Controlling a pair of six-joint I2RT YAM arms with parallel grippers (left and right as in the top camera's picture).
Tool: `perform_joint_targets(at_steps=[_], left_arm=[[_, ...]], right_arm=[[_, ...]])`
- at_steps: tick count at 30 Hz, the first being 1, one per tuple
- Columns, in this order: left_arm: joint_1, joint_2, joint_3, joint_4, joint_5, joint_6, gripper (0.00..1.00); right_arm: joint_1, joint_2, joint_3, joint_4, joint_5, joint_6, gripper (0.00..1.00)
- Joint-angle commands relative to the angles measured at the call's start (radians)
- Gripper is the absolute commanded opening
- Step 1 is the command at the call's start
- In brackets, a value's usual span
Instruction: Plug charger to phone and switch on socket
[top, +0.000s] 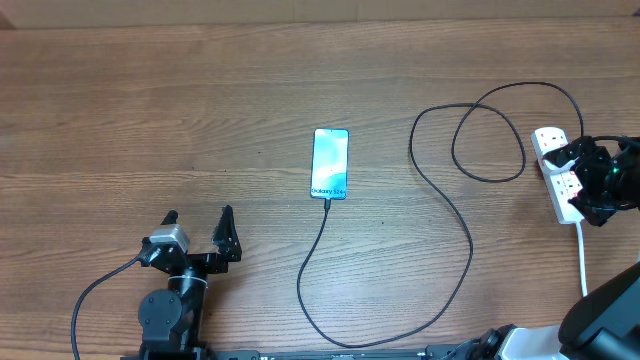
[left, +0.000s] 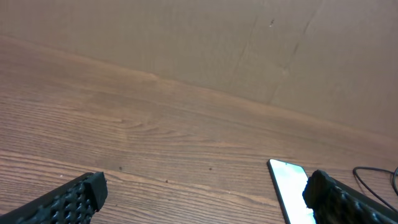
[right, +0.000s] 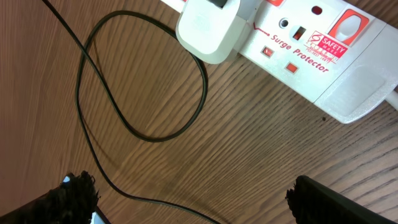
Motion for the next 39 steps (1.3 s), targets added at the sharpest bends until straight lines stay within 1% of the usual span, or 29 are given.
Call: perform_joint_targets(at_steps=[1, 27, 39], left_arm=[[0.009, -0.011, -0.003, 0.0, -0.009, 0.023, 1.0], [0.009, -0.011, -0.003, 0.0, -0.009, 0.023, 1.0], [0.009, -0.011, -0.003, 0.0, -0.009, 0.023, 1.0]], right_arm=[[0.001, -0.001, 0.011, 0.006, -0.008, 0.003, 1.0], [0.001, 0.008, 0.011, 0.009, -0.005, 0.003, 1.0], [0.005, -0.097, 0.011, 0.009, -0.005, 0.003, 1.0]])
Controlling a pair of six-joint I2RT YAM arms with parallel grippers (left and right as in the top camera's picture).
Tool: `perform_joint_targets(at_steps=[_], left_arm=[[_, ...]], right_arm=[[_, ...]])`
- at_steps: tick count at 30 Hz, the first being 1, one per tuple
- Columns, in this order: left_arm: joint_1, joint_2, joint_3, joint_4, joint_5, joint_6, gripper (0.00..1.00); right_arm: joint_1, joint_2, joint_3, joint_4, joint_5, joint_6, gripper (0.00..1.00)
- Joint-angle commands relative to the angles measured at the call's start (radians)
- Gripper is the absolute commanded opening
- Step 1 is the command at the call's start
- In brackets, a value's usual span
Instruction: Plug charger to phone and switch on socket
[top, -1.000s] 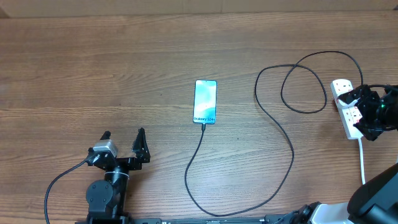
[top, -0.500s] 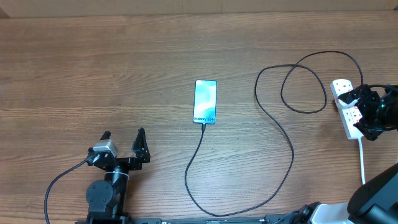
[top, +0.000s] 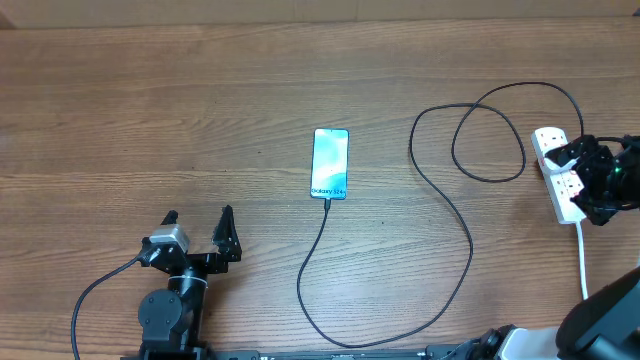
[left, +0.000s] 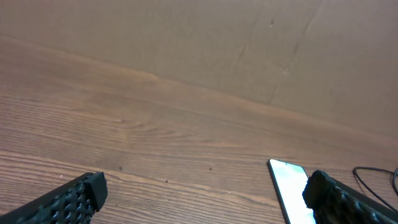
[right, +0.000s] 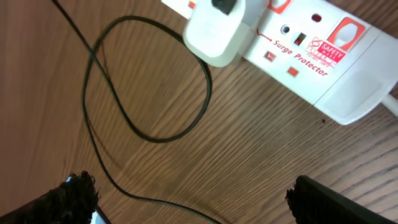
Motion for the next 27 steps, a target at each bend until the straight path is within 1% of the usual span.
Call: perform_joint_targets(at_steps=[1, 7, 10, 13, 15, 17, 20, 23, 27], left_arm=[[0.009, -0.011, -0.003, 0.0, -0.009, 0.023, 0.99], [0.009, -0.011, -0.003, 0.0, -0.009, 0.023, 1.0], [0.009, -0.011, -0.003, 0.0, -0.009, 0.023, 1.0], [0.009, -0.011, -0.003, 0.0, -0.009, 0.023, 1.0], [0.009, -0.011, -0.003, 0.0, -0.009, 0.023, 1.0], [0.009, -0.011, -0.003, 0.0, -0.009, 0.023, 1.0], [0.009, -0.011, -0.003, 0.0, -0.009, 0.023, 1.0], [0.009, -0.011, -0.003, 0.0, -0.009, 0.023, 1.0], [0.009, -0.011, -0.003, 0.0, -0.009, 0.023, 1.0]], right_arm=[[0.005, -0.079, 0.011, 0.006, -0.006, 0.003, 1.0], [0.038, -0.138, 0.011, 0.006, 0.002, -0.006, 1.0], [0.092, -0.163, 0.011, 0.007, 0.129, -0.012, 1.0], [0.176, -0.182, 0.005, 0.018, 0.237, -0.016, 1.0], [0.242, -0.193, -0.019, 0.061, 0.245, -0.098, 1.0], [0.315, -0.205, -0.068, 0.131, 0.245, -0.188, 1.0], [0.394, -0.222, -0.158, 0.24, 0.245, -0.257, 1.0], [0.458, -0.246, -0.286, 0.41, 0.236, -0.267, 1.0], [0.495, -0.277, -0.46, 0.629, 0.207, -0.267, 1.0]])
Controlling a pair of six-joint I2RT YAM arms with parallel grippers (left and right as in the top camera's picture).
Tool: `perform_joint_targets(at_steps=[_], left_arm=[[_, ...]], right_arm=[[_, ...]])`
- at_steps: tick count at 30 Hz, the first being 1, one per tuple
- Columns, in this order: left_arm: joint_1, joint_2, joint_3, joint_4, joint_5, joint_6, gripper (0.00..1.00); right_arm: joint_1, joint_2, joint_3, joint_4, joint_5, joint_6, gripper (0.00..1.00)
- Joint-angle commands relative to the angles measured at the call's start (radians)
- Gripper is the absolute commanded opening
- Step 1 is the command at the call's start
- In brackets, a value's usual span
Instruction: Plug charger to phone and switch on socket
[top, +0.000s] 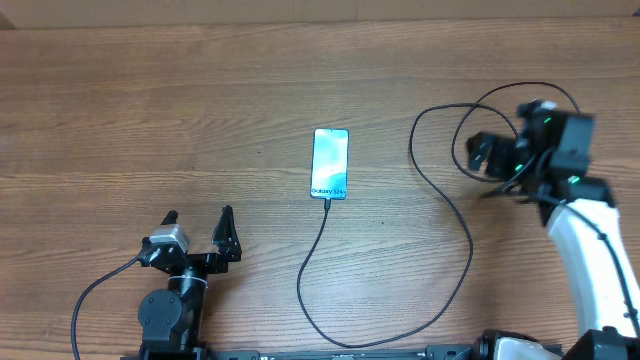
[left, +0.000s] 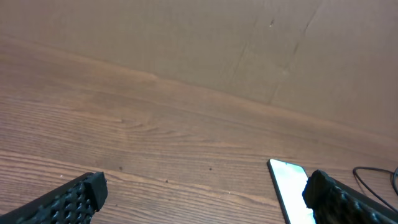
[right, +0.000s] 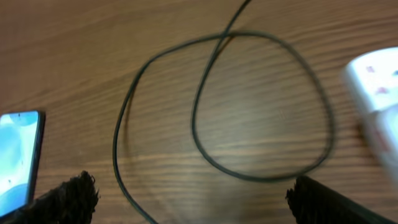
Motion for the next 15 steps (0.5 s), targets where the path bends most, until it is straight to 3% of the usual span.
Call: perform_joint_targets(at_steps=[1, 15], left_arm=[[0.009, -0.011, -0.003, 0.0, -0.01, 0.022, 1.0], [0.009, -0.011, -0.003, 0.0, -0.01, 0.022, 1.0]], right_arm=[[0.013, -0.052, -0.135, 0.121, -0.03, -0.029, 1.0], [0.013, -0.191, -0.602, 0.584, -0.097, -0.029, 1.0]])
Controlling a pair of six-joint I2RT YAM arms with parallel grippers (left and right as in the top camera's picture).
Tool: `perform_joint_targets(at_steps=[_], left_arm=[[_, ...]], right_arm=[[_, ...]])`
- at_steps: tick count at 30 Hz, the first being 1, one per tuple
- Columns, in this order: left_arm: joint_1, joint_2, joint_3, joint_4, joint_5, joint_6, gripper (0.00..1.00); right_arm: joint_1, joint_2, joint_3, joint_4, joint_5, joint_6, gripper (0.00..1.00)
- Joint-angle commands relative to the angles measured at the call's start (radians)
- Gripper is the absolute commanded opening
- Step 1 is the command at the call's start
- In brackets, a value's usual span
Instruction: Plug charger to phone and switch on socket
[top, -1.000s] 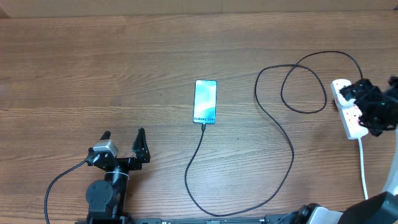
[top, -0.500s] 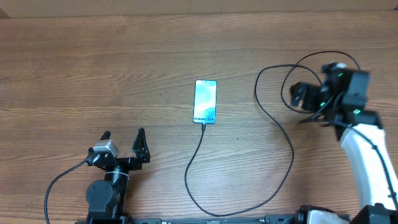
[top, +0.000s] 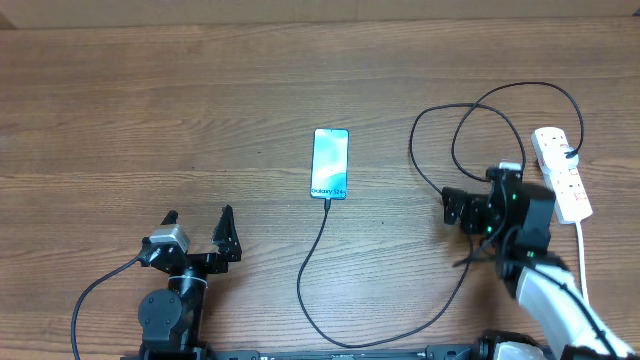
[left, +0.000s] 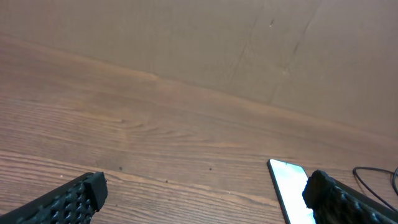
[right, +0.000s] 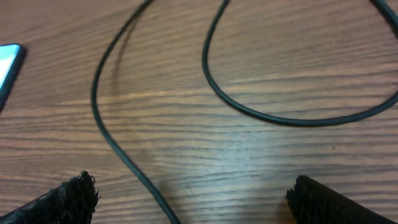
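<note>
A phone (top: 331, 163) with a lit blue screen lies flat mid-table, its black cable (top: 318, 250) plugged into its near end. The cable loops right to a white power strip (top: 562, 173) at the right edge, where the charger plug sits. My right gripper (top: 458, 210) stands open over the cable (right: 124, 155), left of the strip, nothing between its fingers. My left gripper (top: 198, 228) rests open at the near left; the phone's corner (left: 287, 180) shows by its right finger.
The white lead of the power strip (top: 583, 260) runs toward the near right edge. A cardboard wall (left: 249, 43) stands behind the table in the left wrist view. Bare wooden tabletop (top: 150, 110) spreads across the left and far side.
My right gripper has moved from above the cable loop near the strip to nearer me and lower, over the cable's long run. The power strip is uncovered. Left arm unchanged.
At the two oldest moments my right gripper hovered open at the power strip, looking down at the charger plug and switches. Then it stood left of the strip over the cable loop. Now it is farther back toward me. The phone stayed plugged and lit throughout.
</note>
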Motion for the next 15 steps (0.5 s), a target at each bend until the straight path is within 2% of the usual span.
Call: perform_joint_targets(at_steps=[1, 10, 15], left_arm=[[0.009, -0.011, -0.003, 0.0, -0.009, 0.023, 1.0], [0.009, -0.011, -0.003, 0.0, -0.009, 0.023, 0.99], [0.009, -0.011, -0.003, 0.0, -0.009, 0.022, 1.0]], right_arm=[[0.003, -0.071, -0.09, 0.095, -0.052, -0.006, 1.0], [0.003, -0.243, -0.326, 0.31, -0.08, 0.048, 1.0], [0.005, -0.326, -0.323, 0.248, -0.09, 0.051, 1.0]])
